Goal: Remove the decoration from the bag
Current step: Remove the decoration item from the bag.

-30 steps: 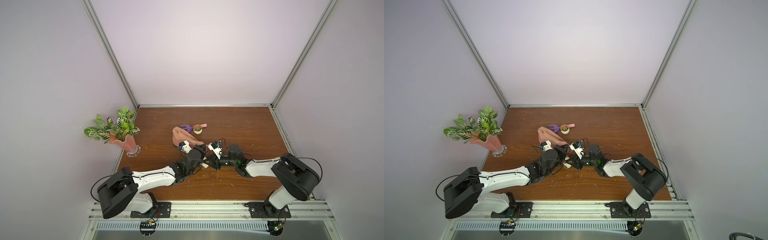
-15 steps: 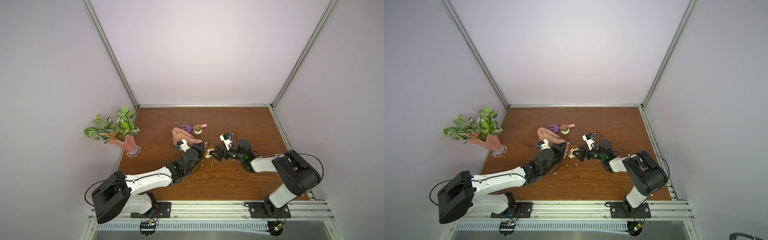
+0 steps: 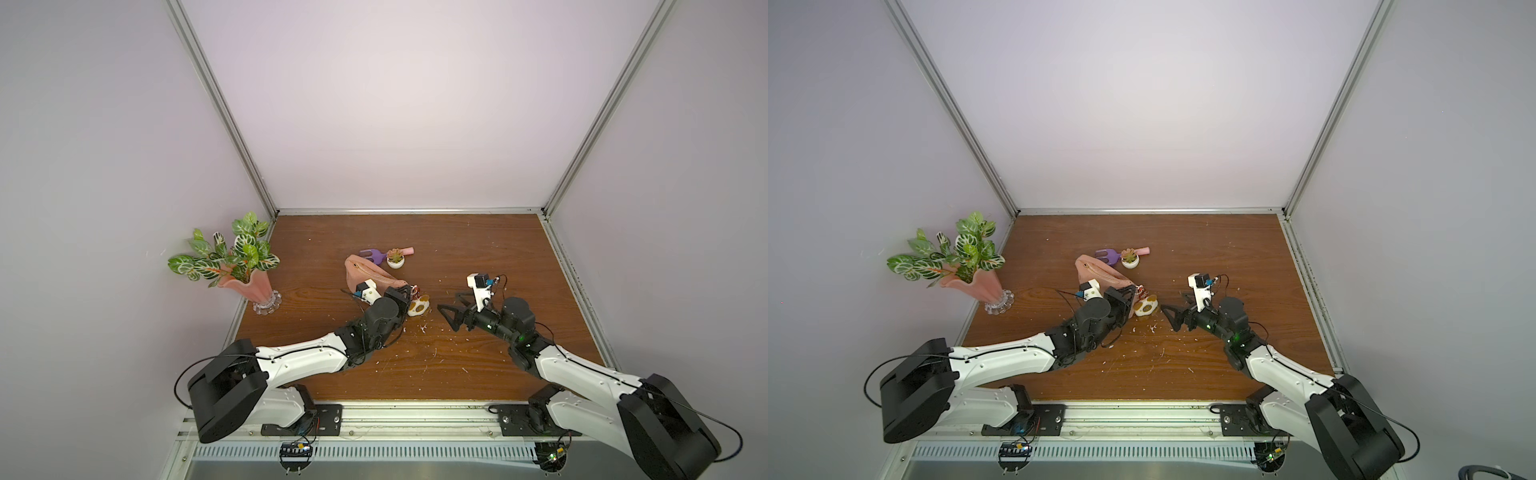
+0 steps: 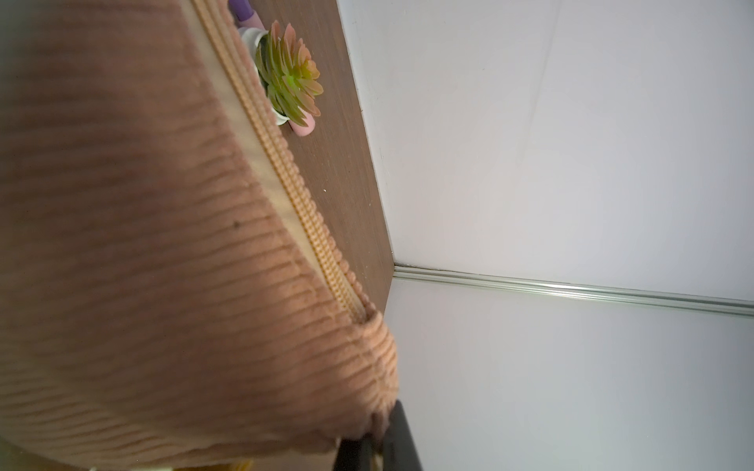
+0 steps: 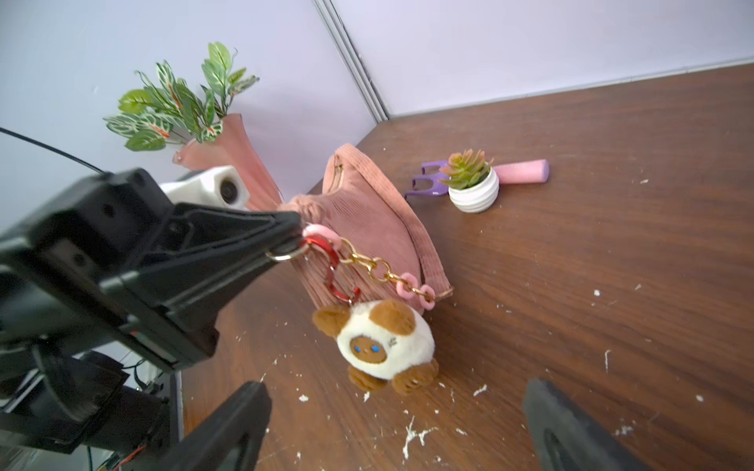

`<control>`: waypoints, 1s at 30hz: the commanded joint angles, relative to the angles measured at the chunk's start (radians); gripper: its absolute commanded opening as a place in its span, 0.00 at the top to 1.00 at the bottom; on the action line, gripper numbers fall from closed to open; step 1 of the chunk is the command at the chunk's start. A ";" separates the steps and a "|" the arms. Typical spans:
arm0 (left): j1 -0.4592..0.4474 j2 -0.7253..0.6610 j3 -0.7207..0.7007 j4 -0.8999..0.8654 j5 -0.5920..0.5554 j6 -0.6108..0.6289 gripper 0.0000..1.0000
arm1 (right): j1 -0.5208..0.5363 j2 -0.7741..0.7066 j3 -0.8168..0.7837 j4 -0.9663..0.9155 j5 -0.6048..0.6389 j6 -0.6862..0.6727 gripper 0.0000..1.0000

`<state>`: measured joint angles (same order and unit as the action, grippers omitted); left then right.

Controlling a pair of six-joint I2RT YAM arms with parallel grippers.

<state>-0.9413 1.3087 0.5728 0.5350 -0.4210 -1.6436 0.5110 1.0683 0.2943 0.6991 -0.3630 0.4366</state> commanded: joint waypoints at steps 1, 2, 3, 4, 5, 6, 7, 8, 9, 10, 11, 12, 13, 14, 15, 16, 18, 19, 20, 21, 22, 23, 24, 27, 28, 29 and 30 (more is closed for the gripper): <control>0.005 0.015 -0.011 0.060 0.022 -0.050 1.00 | 0.064 -0.040 0.019 -0.022 0.131 0.002 0.02; 0.004 0.018 -0.011 0.063 0.026 -0.063 1.00 | 0.089 -0.043 0.027 -0.033 0.176 -0.017 0.03; 0.005 0.020 -0.011 0.064 0.027 -0.081 1.00 | 0.116 -0.044 0.032 -0.043 0.222 -0.036 0.03; 0.005 0.022 -0.013 0.069 0.031 -0.103 1.00 | 0.141 -0.041 0.036 -0.043 0.263 -0.053 0.03; 0.005 0.022 -0.017 0.076 0.033 -0.124 1.00 | 0.159 -0.037 0.038 -0.040 0.291 -0.065 0.03; 0.005 0.023 -0.021 0.093 0.034 -0.143 1.00 | 0.175 -0.030 0.040 -0.035 0.319 -0.076 0.03; 0.005 0.023 -0.024 0.101 0.035 -0.161 1.00 | 0.189 -0.025 0.038 -0.030 0.349 -0.084 0.02; 0.005 0.021 -0.026 0.104 0.034 -0.178 1.00 | 0.202 -0.018 0.036 -0.022 0.374 -0.090 0.01; 0.005 0.019 -0.027 0.109 0.032 -0.190 1.00 | 0.215 -0.012 0.032 -0.015 0.402 -0.093 0.01; 0.005 0.015 -0.028 0.113 0.026 -0.200 1.00 | 0.226 -0.008 0.027 -0.006 0.443 -0.098 0.01; 0.006 0.011 -0.030 0.113 0.022 -0.211 1.00 | 0.238 -0.002 0.023 0.002 0.474 -0.101 0.01; 0.004 0.007 -0.031 0.110 0.017 -0.222 1.00 | 0.247 0.002 0.019 0.013 0.507 -0.105 0.01; 0.004 0.002 -0.033 0.106 0.012 -0.231 1.00 | 0.260 0.009 0.015 0.024 0.532 -0.110 0.00; 0.004 0.000 -0.035 0.104 0.006 -0.241 1.00 | 0.270 0.018 0.012 0.035 0.562 -0.113 0.01; 0.005 -0.003 -0.037 0.106 0.002 -0.248 1.00 | 0.278 0.025 0.009 0.055 0.580 -0.121 0.01; 0.005 -0.002 -0.039 0.111 0.000 -0.251 1.00 | 0.287 0.033 0.007 0.074 0.593 -0.129 0.00; 0.004 -0.002 -0.042 0.112 -0.001 -0.257 1.00 | 0.306 0.054 0.001 0.121 0.615 -0.143 0.00; 0.004 -0.003 -0.041 0.112 -0.001 -0.257 1.00 | 0.311 0.067 -0.004 0.150 0.622 -0.151 0.00; 0.005 -0.004 -0.041 0.110 -0.001 -0.258 1.00 | 0.318 0.078 -0.009 0.180 0.626 -0.158 0.00; 0.005 -0.005 -0.041 0.108 -0.003 -0.258 1.00 | 0.321 0.093 -0.013 0.216 0.625 -0.163 0.01; 0.005 -0.005 -0.043 0.108 -0.004 -0.259 1.00 | 0.323 0.107 -0.013 0.239 0.627 -0.166 0.00; 0.005 -0.006 -0.045 0.106 -0.005 -0.261 1.00 | 0.325 0.121 -0.012 0.264 0.626 -0.171 0.00; 0.005 -0.006 -0.045 0.106 -0.007 -0.261 1.00 | 0.327 0.135 -0.009 0.285 0.622 -0.178 0.01; 0.004 -0.006 -0.046 0.106 -0.007 -0.263 1.00 | 0.334 0.186 0.005 0.328 0.606 -0.195 0.01; 0.004 -0.005 -0.048 0.106 -0.008 -0.264 1.00 | 0.336 0.201 0.011 0.338 0.597 -0.200 0.01; 0.005 -0.007 -0.048 0.106 -0.006 -0.265 1.00 | 0.338 0.223 0.019 0.351 0.584 -0.207 0.01; 0.004 -0.007 -0.047 0.106 -0.006 -0.266 1.00 | 0.339 0.239 0.021 0.363 0.570 -0.213 0.01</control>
<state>-0.9413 1.3247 0.5331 0.6144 -0.4068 -1.9057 0.8410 1.2839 0.2882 0.9569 0.2188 0.2596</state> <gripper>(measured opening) 0.049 0.992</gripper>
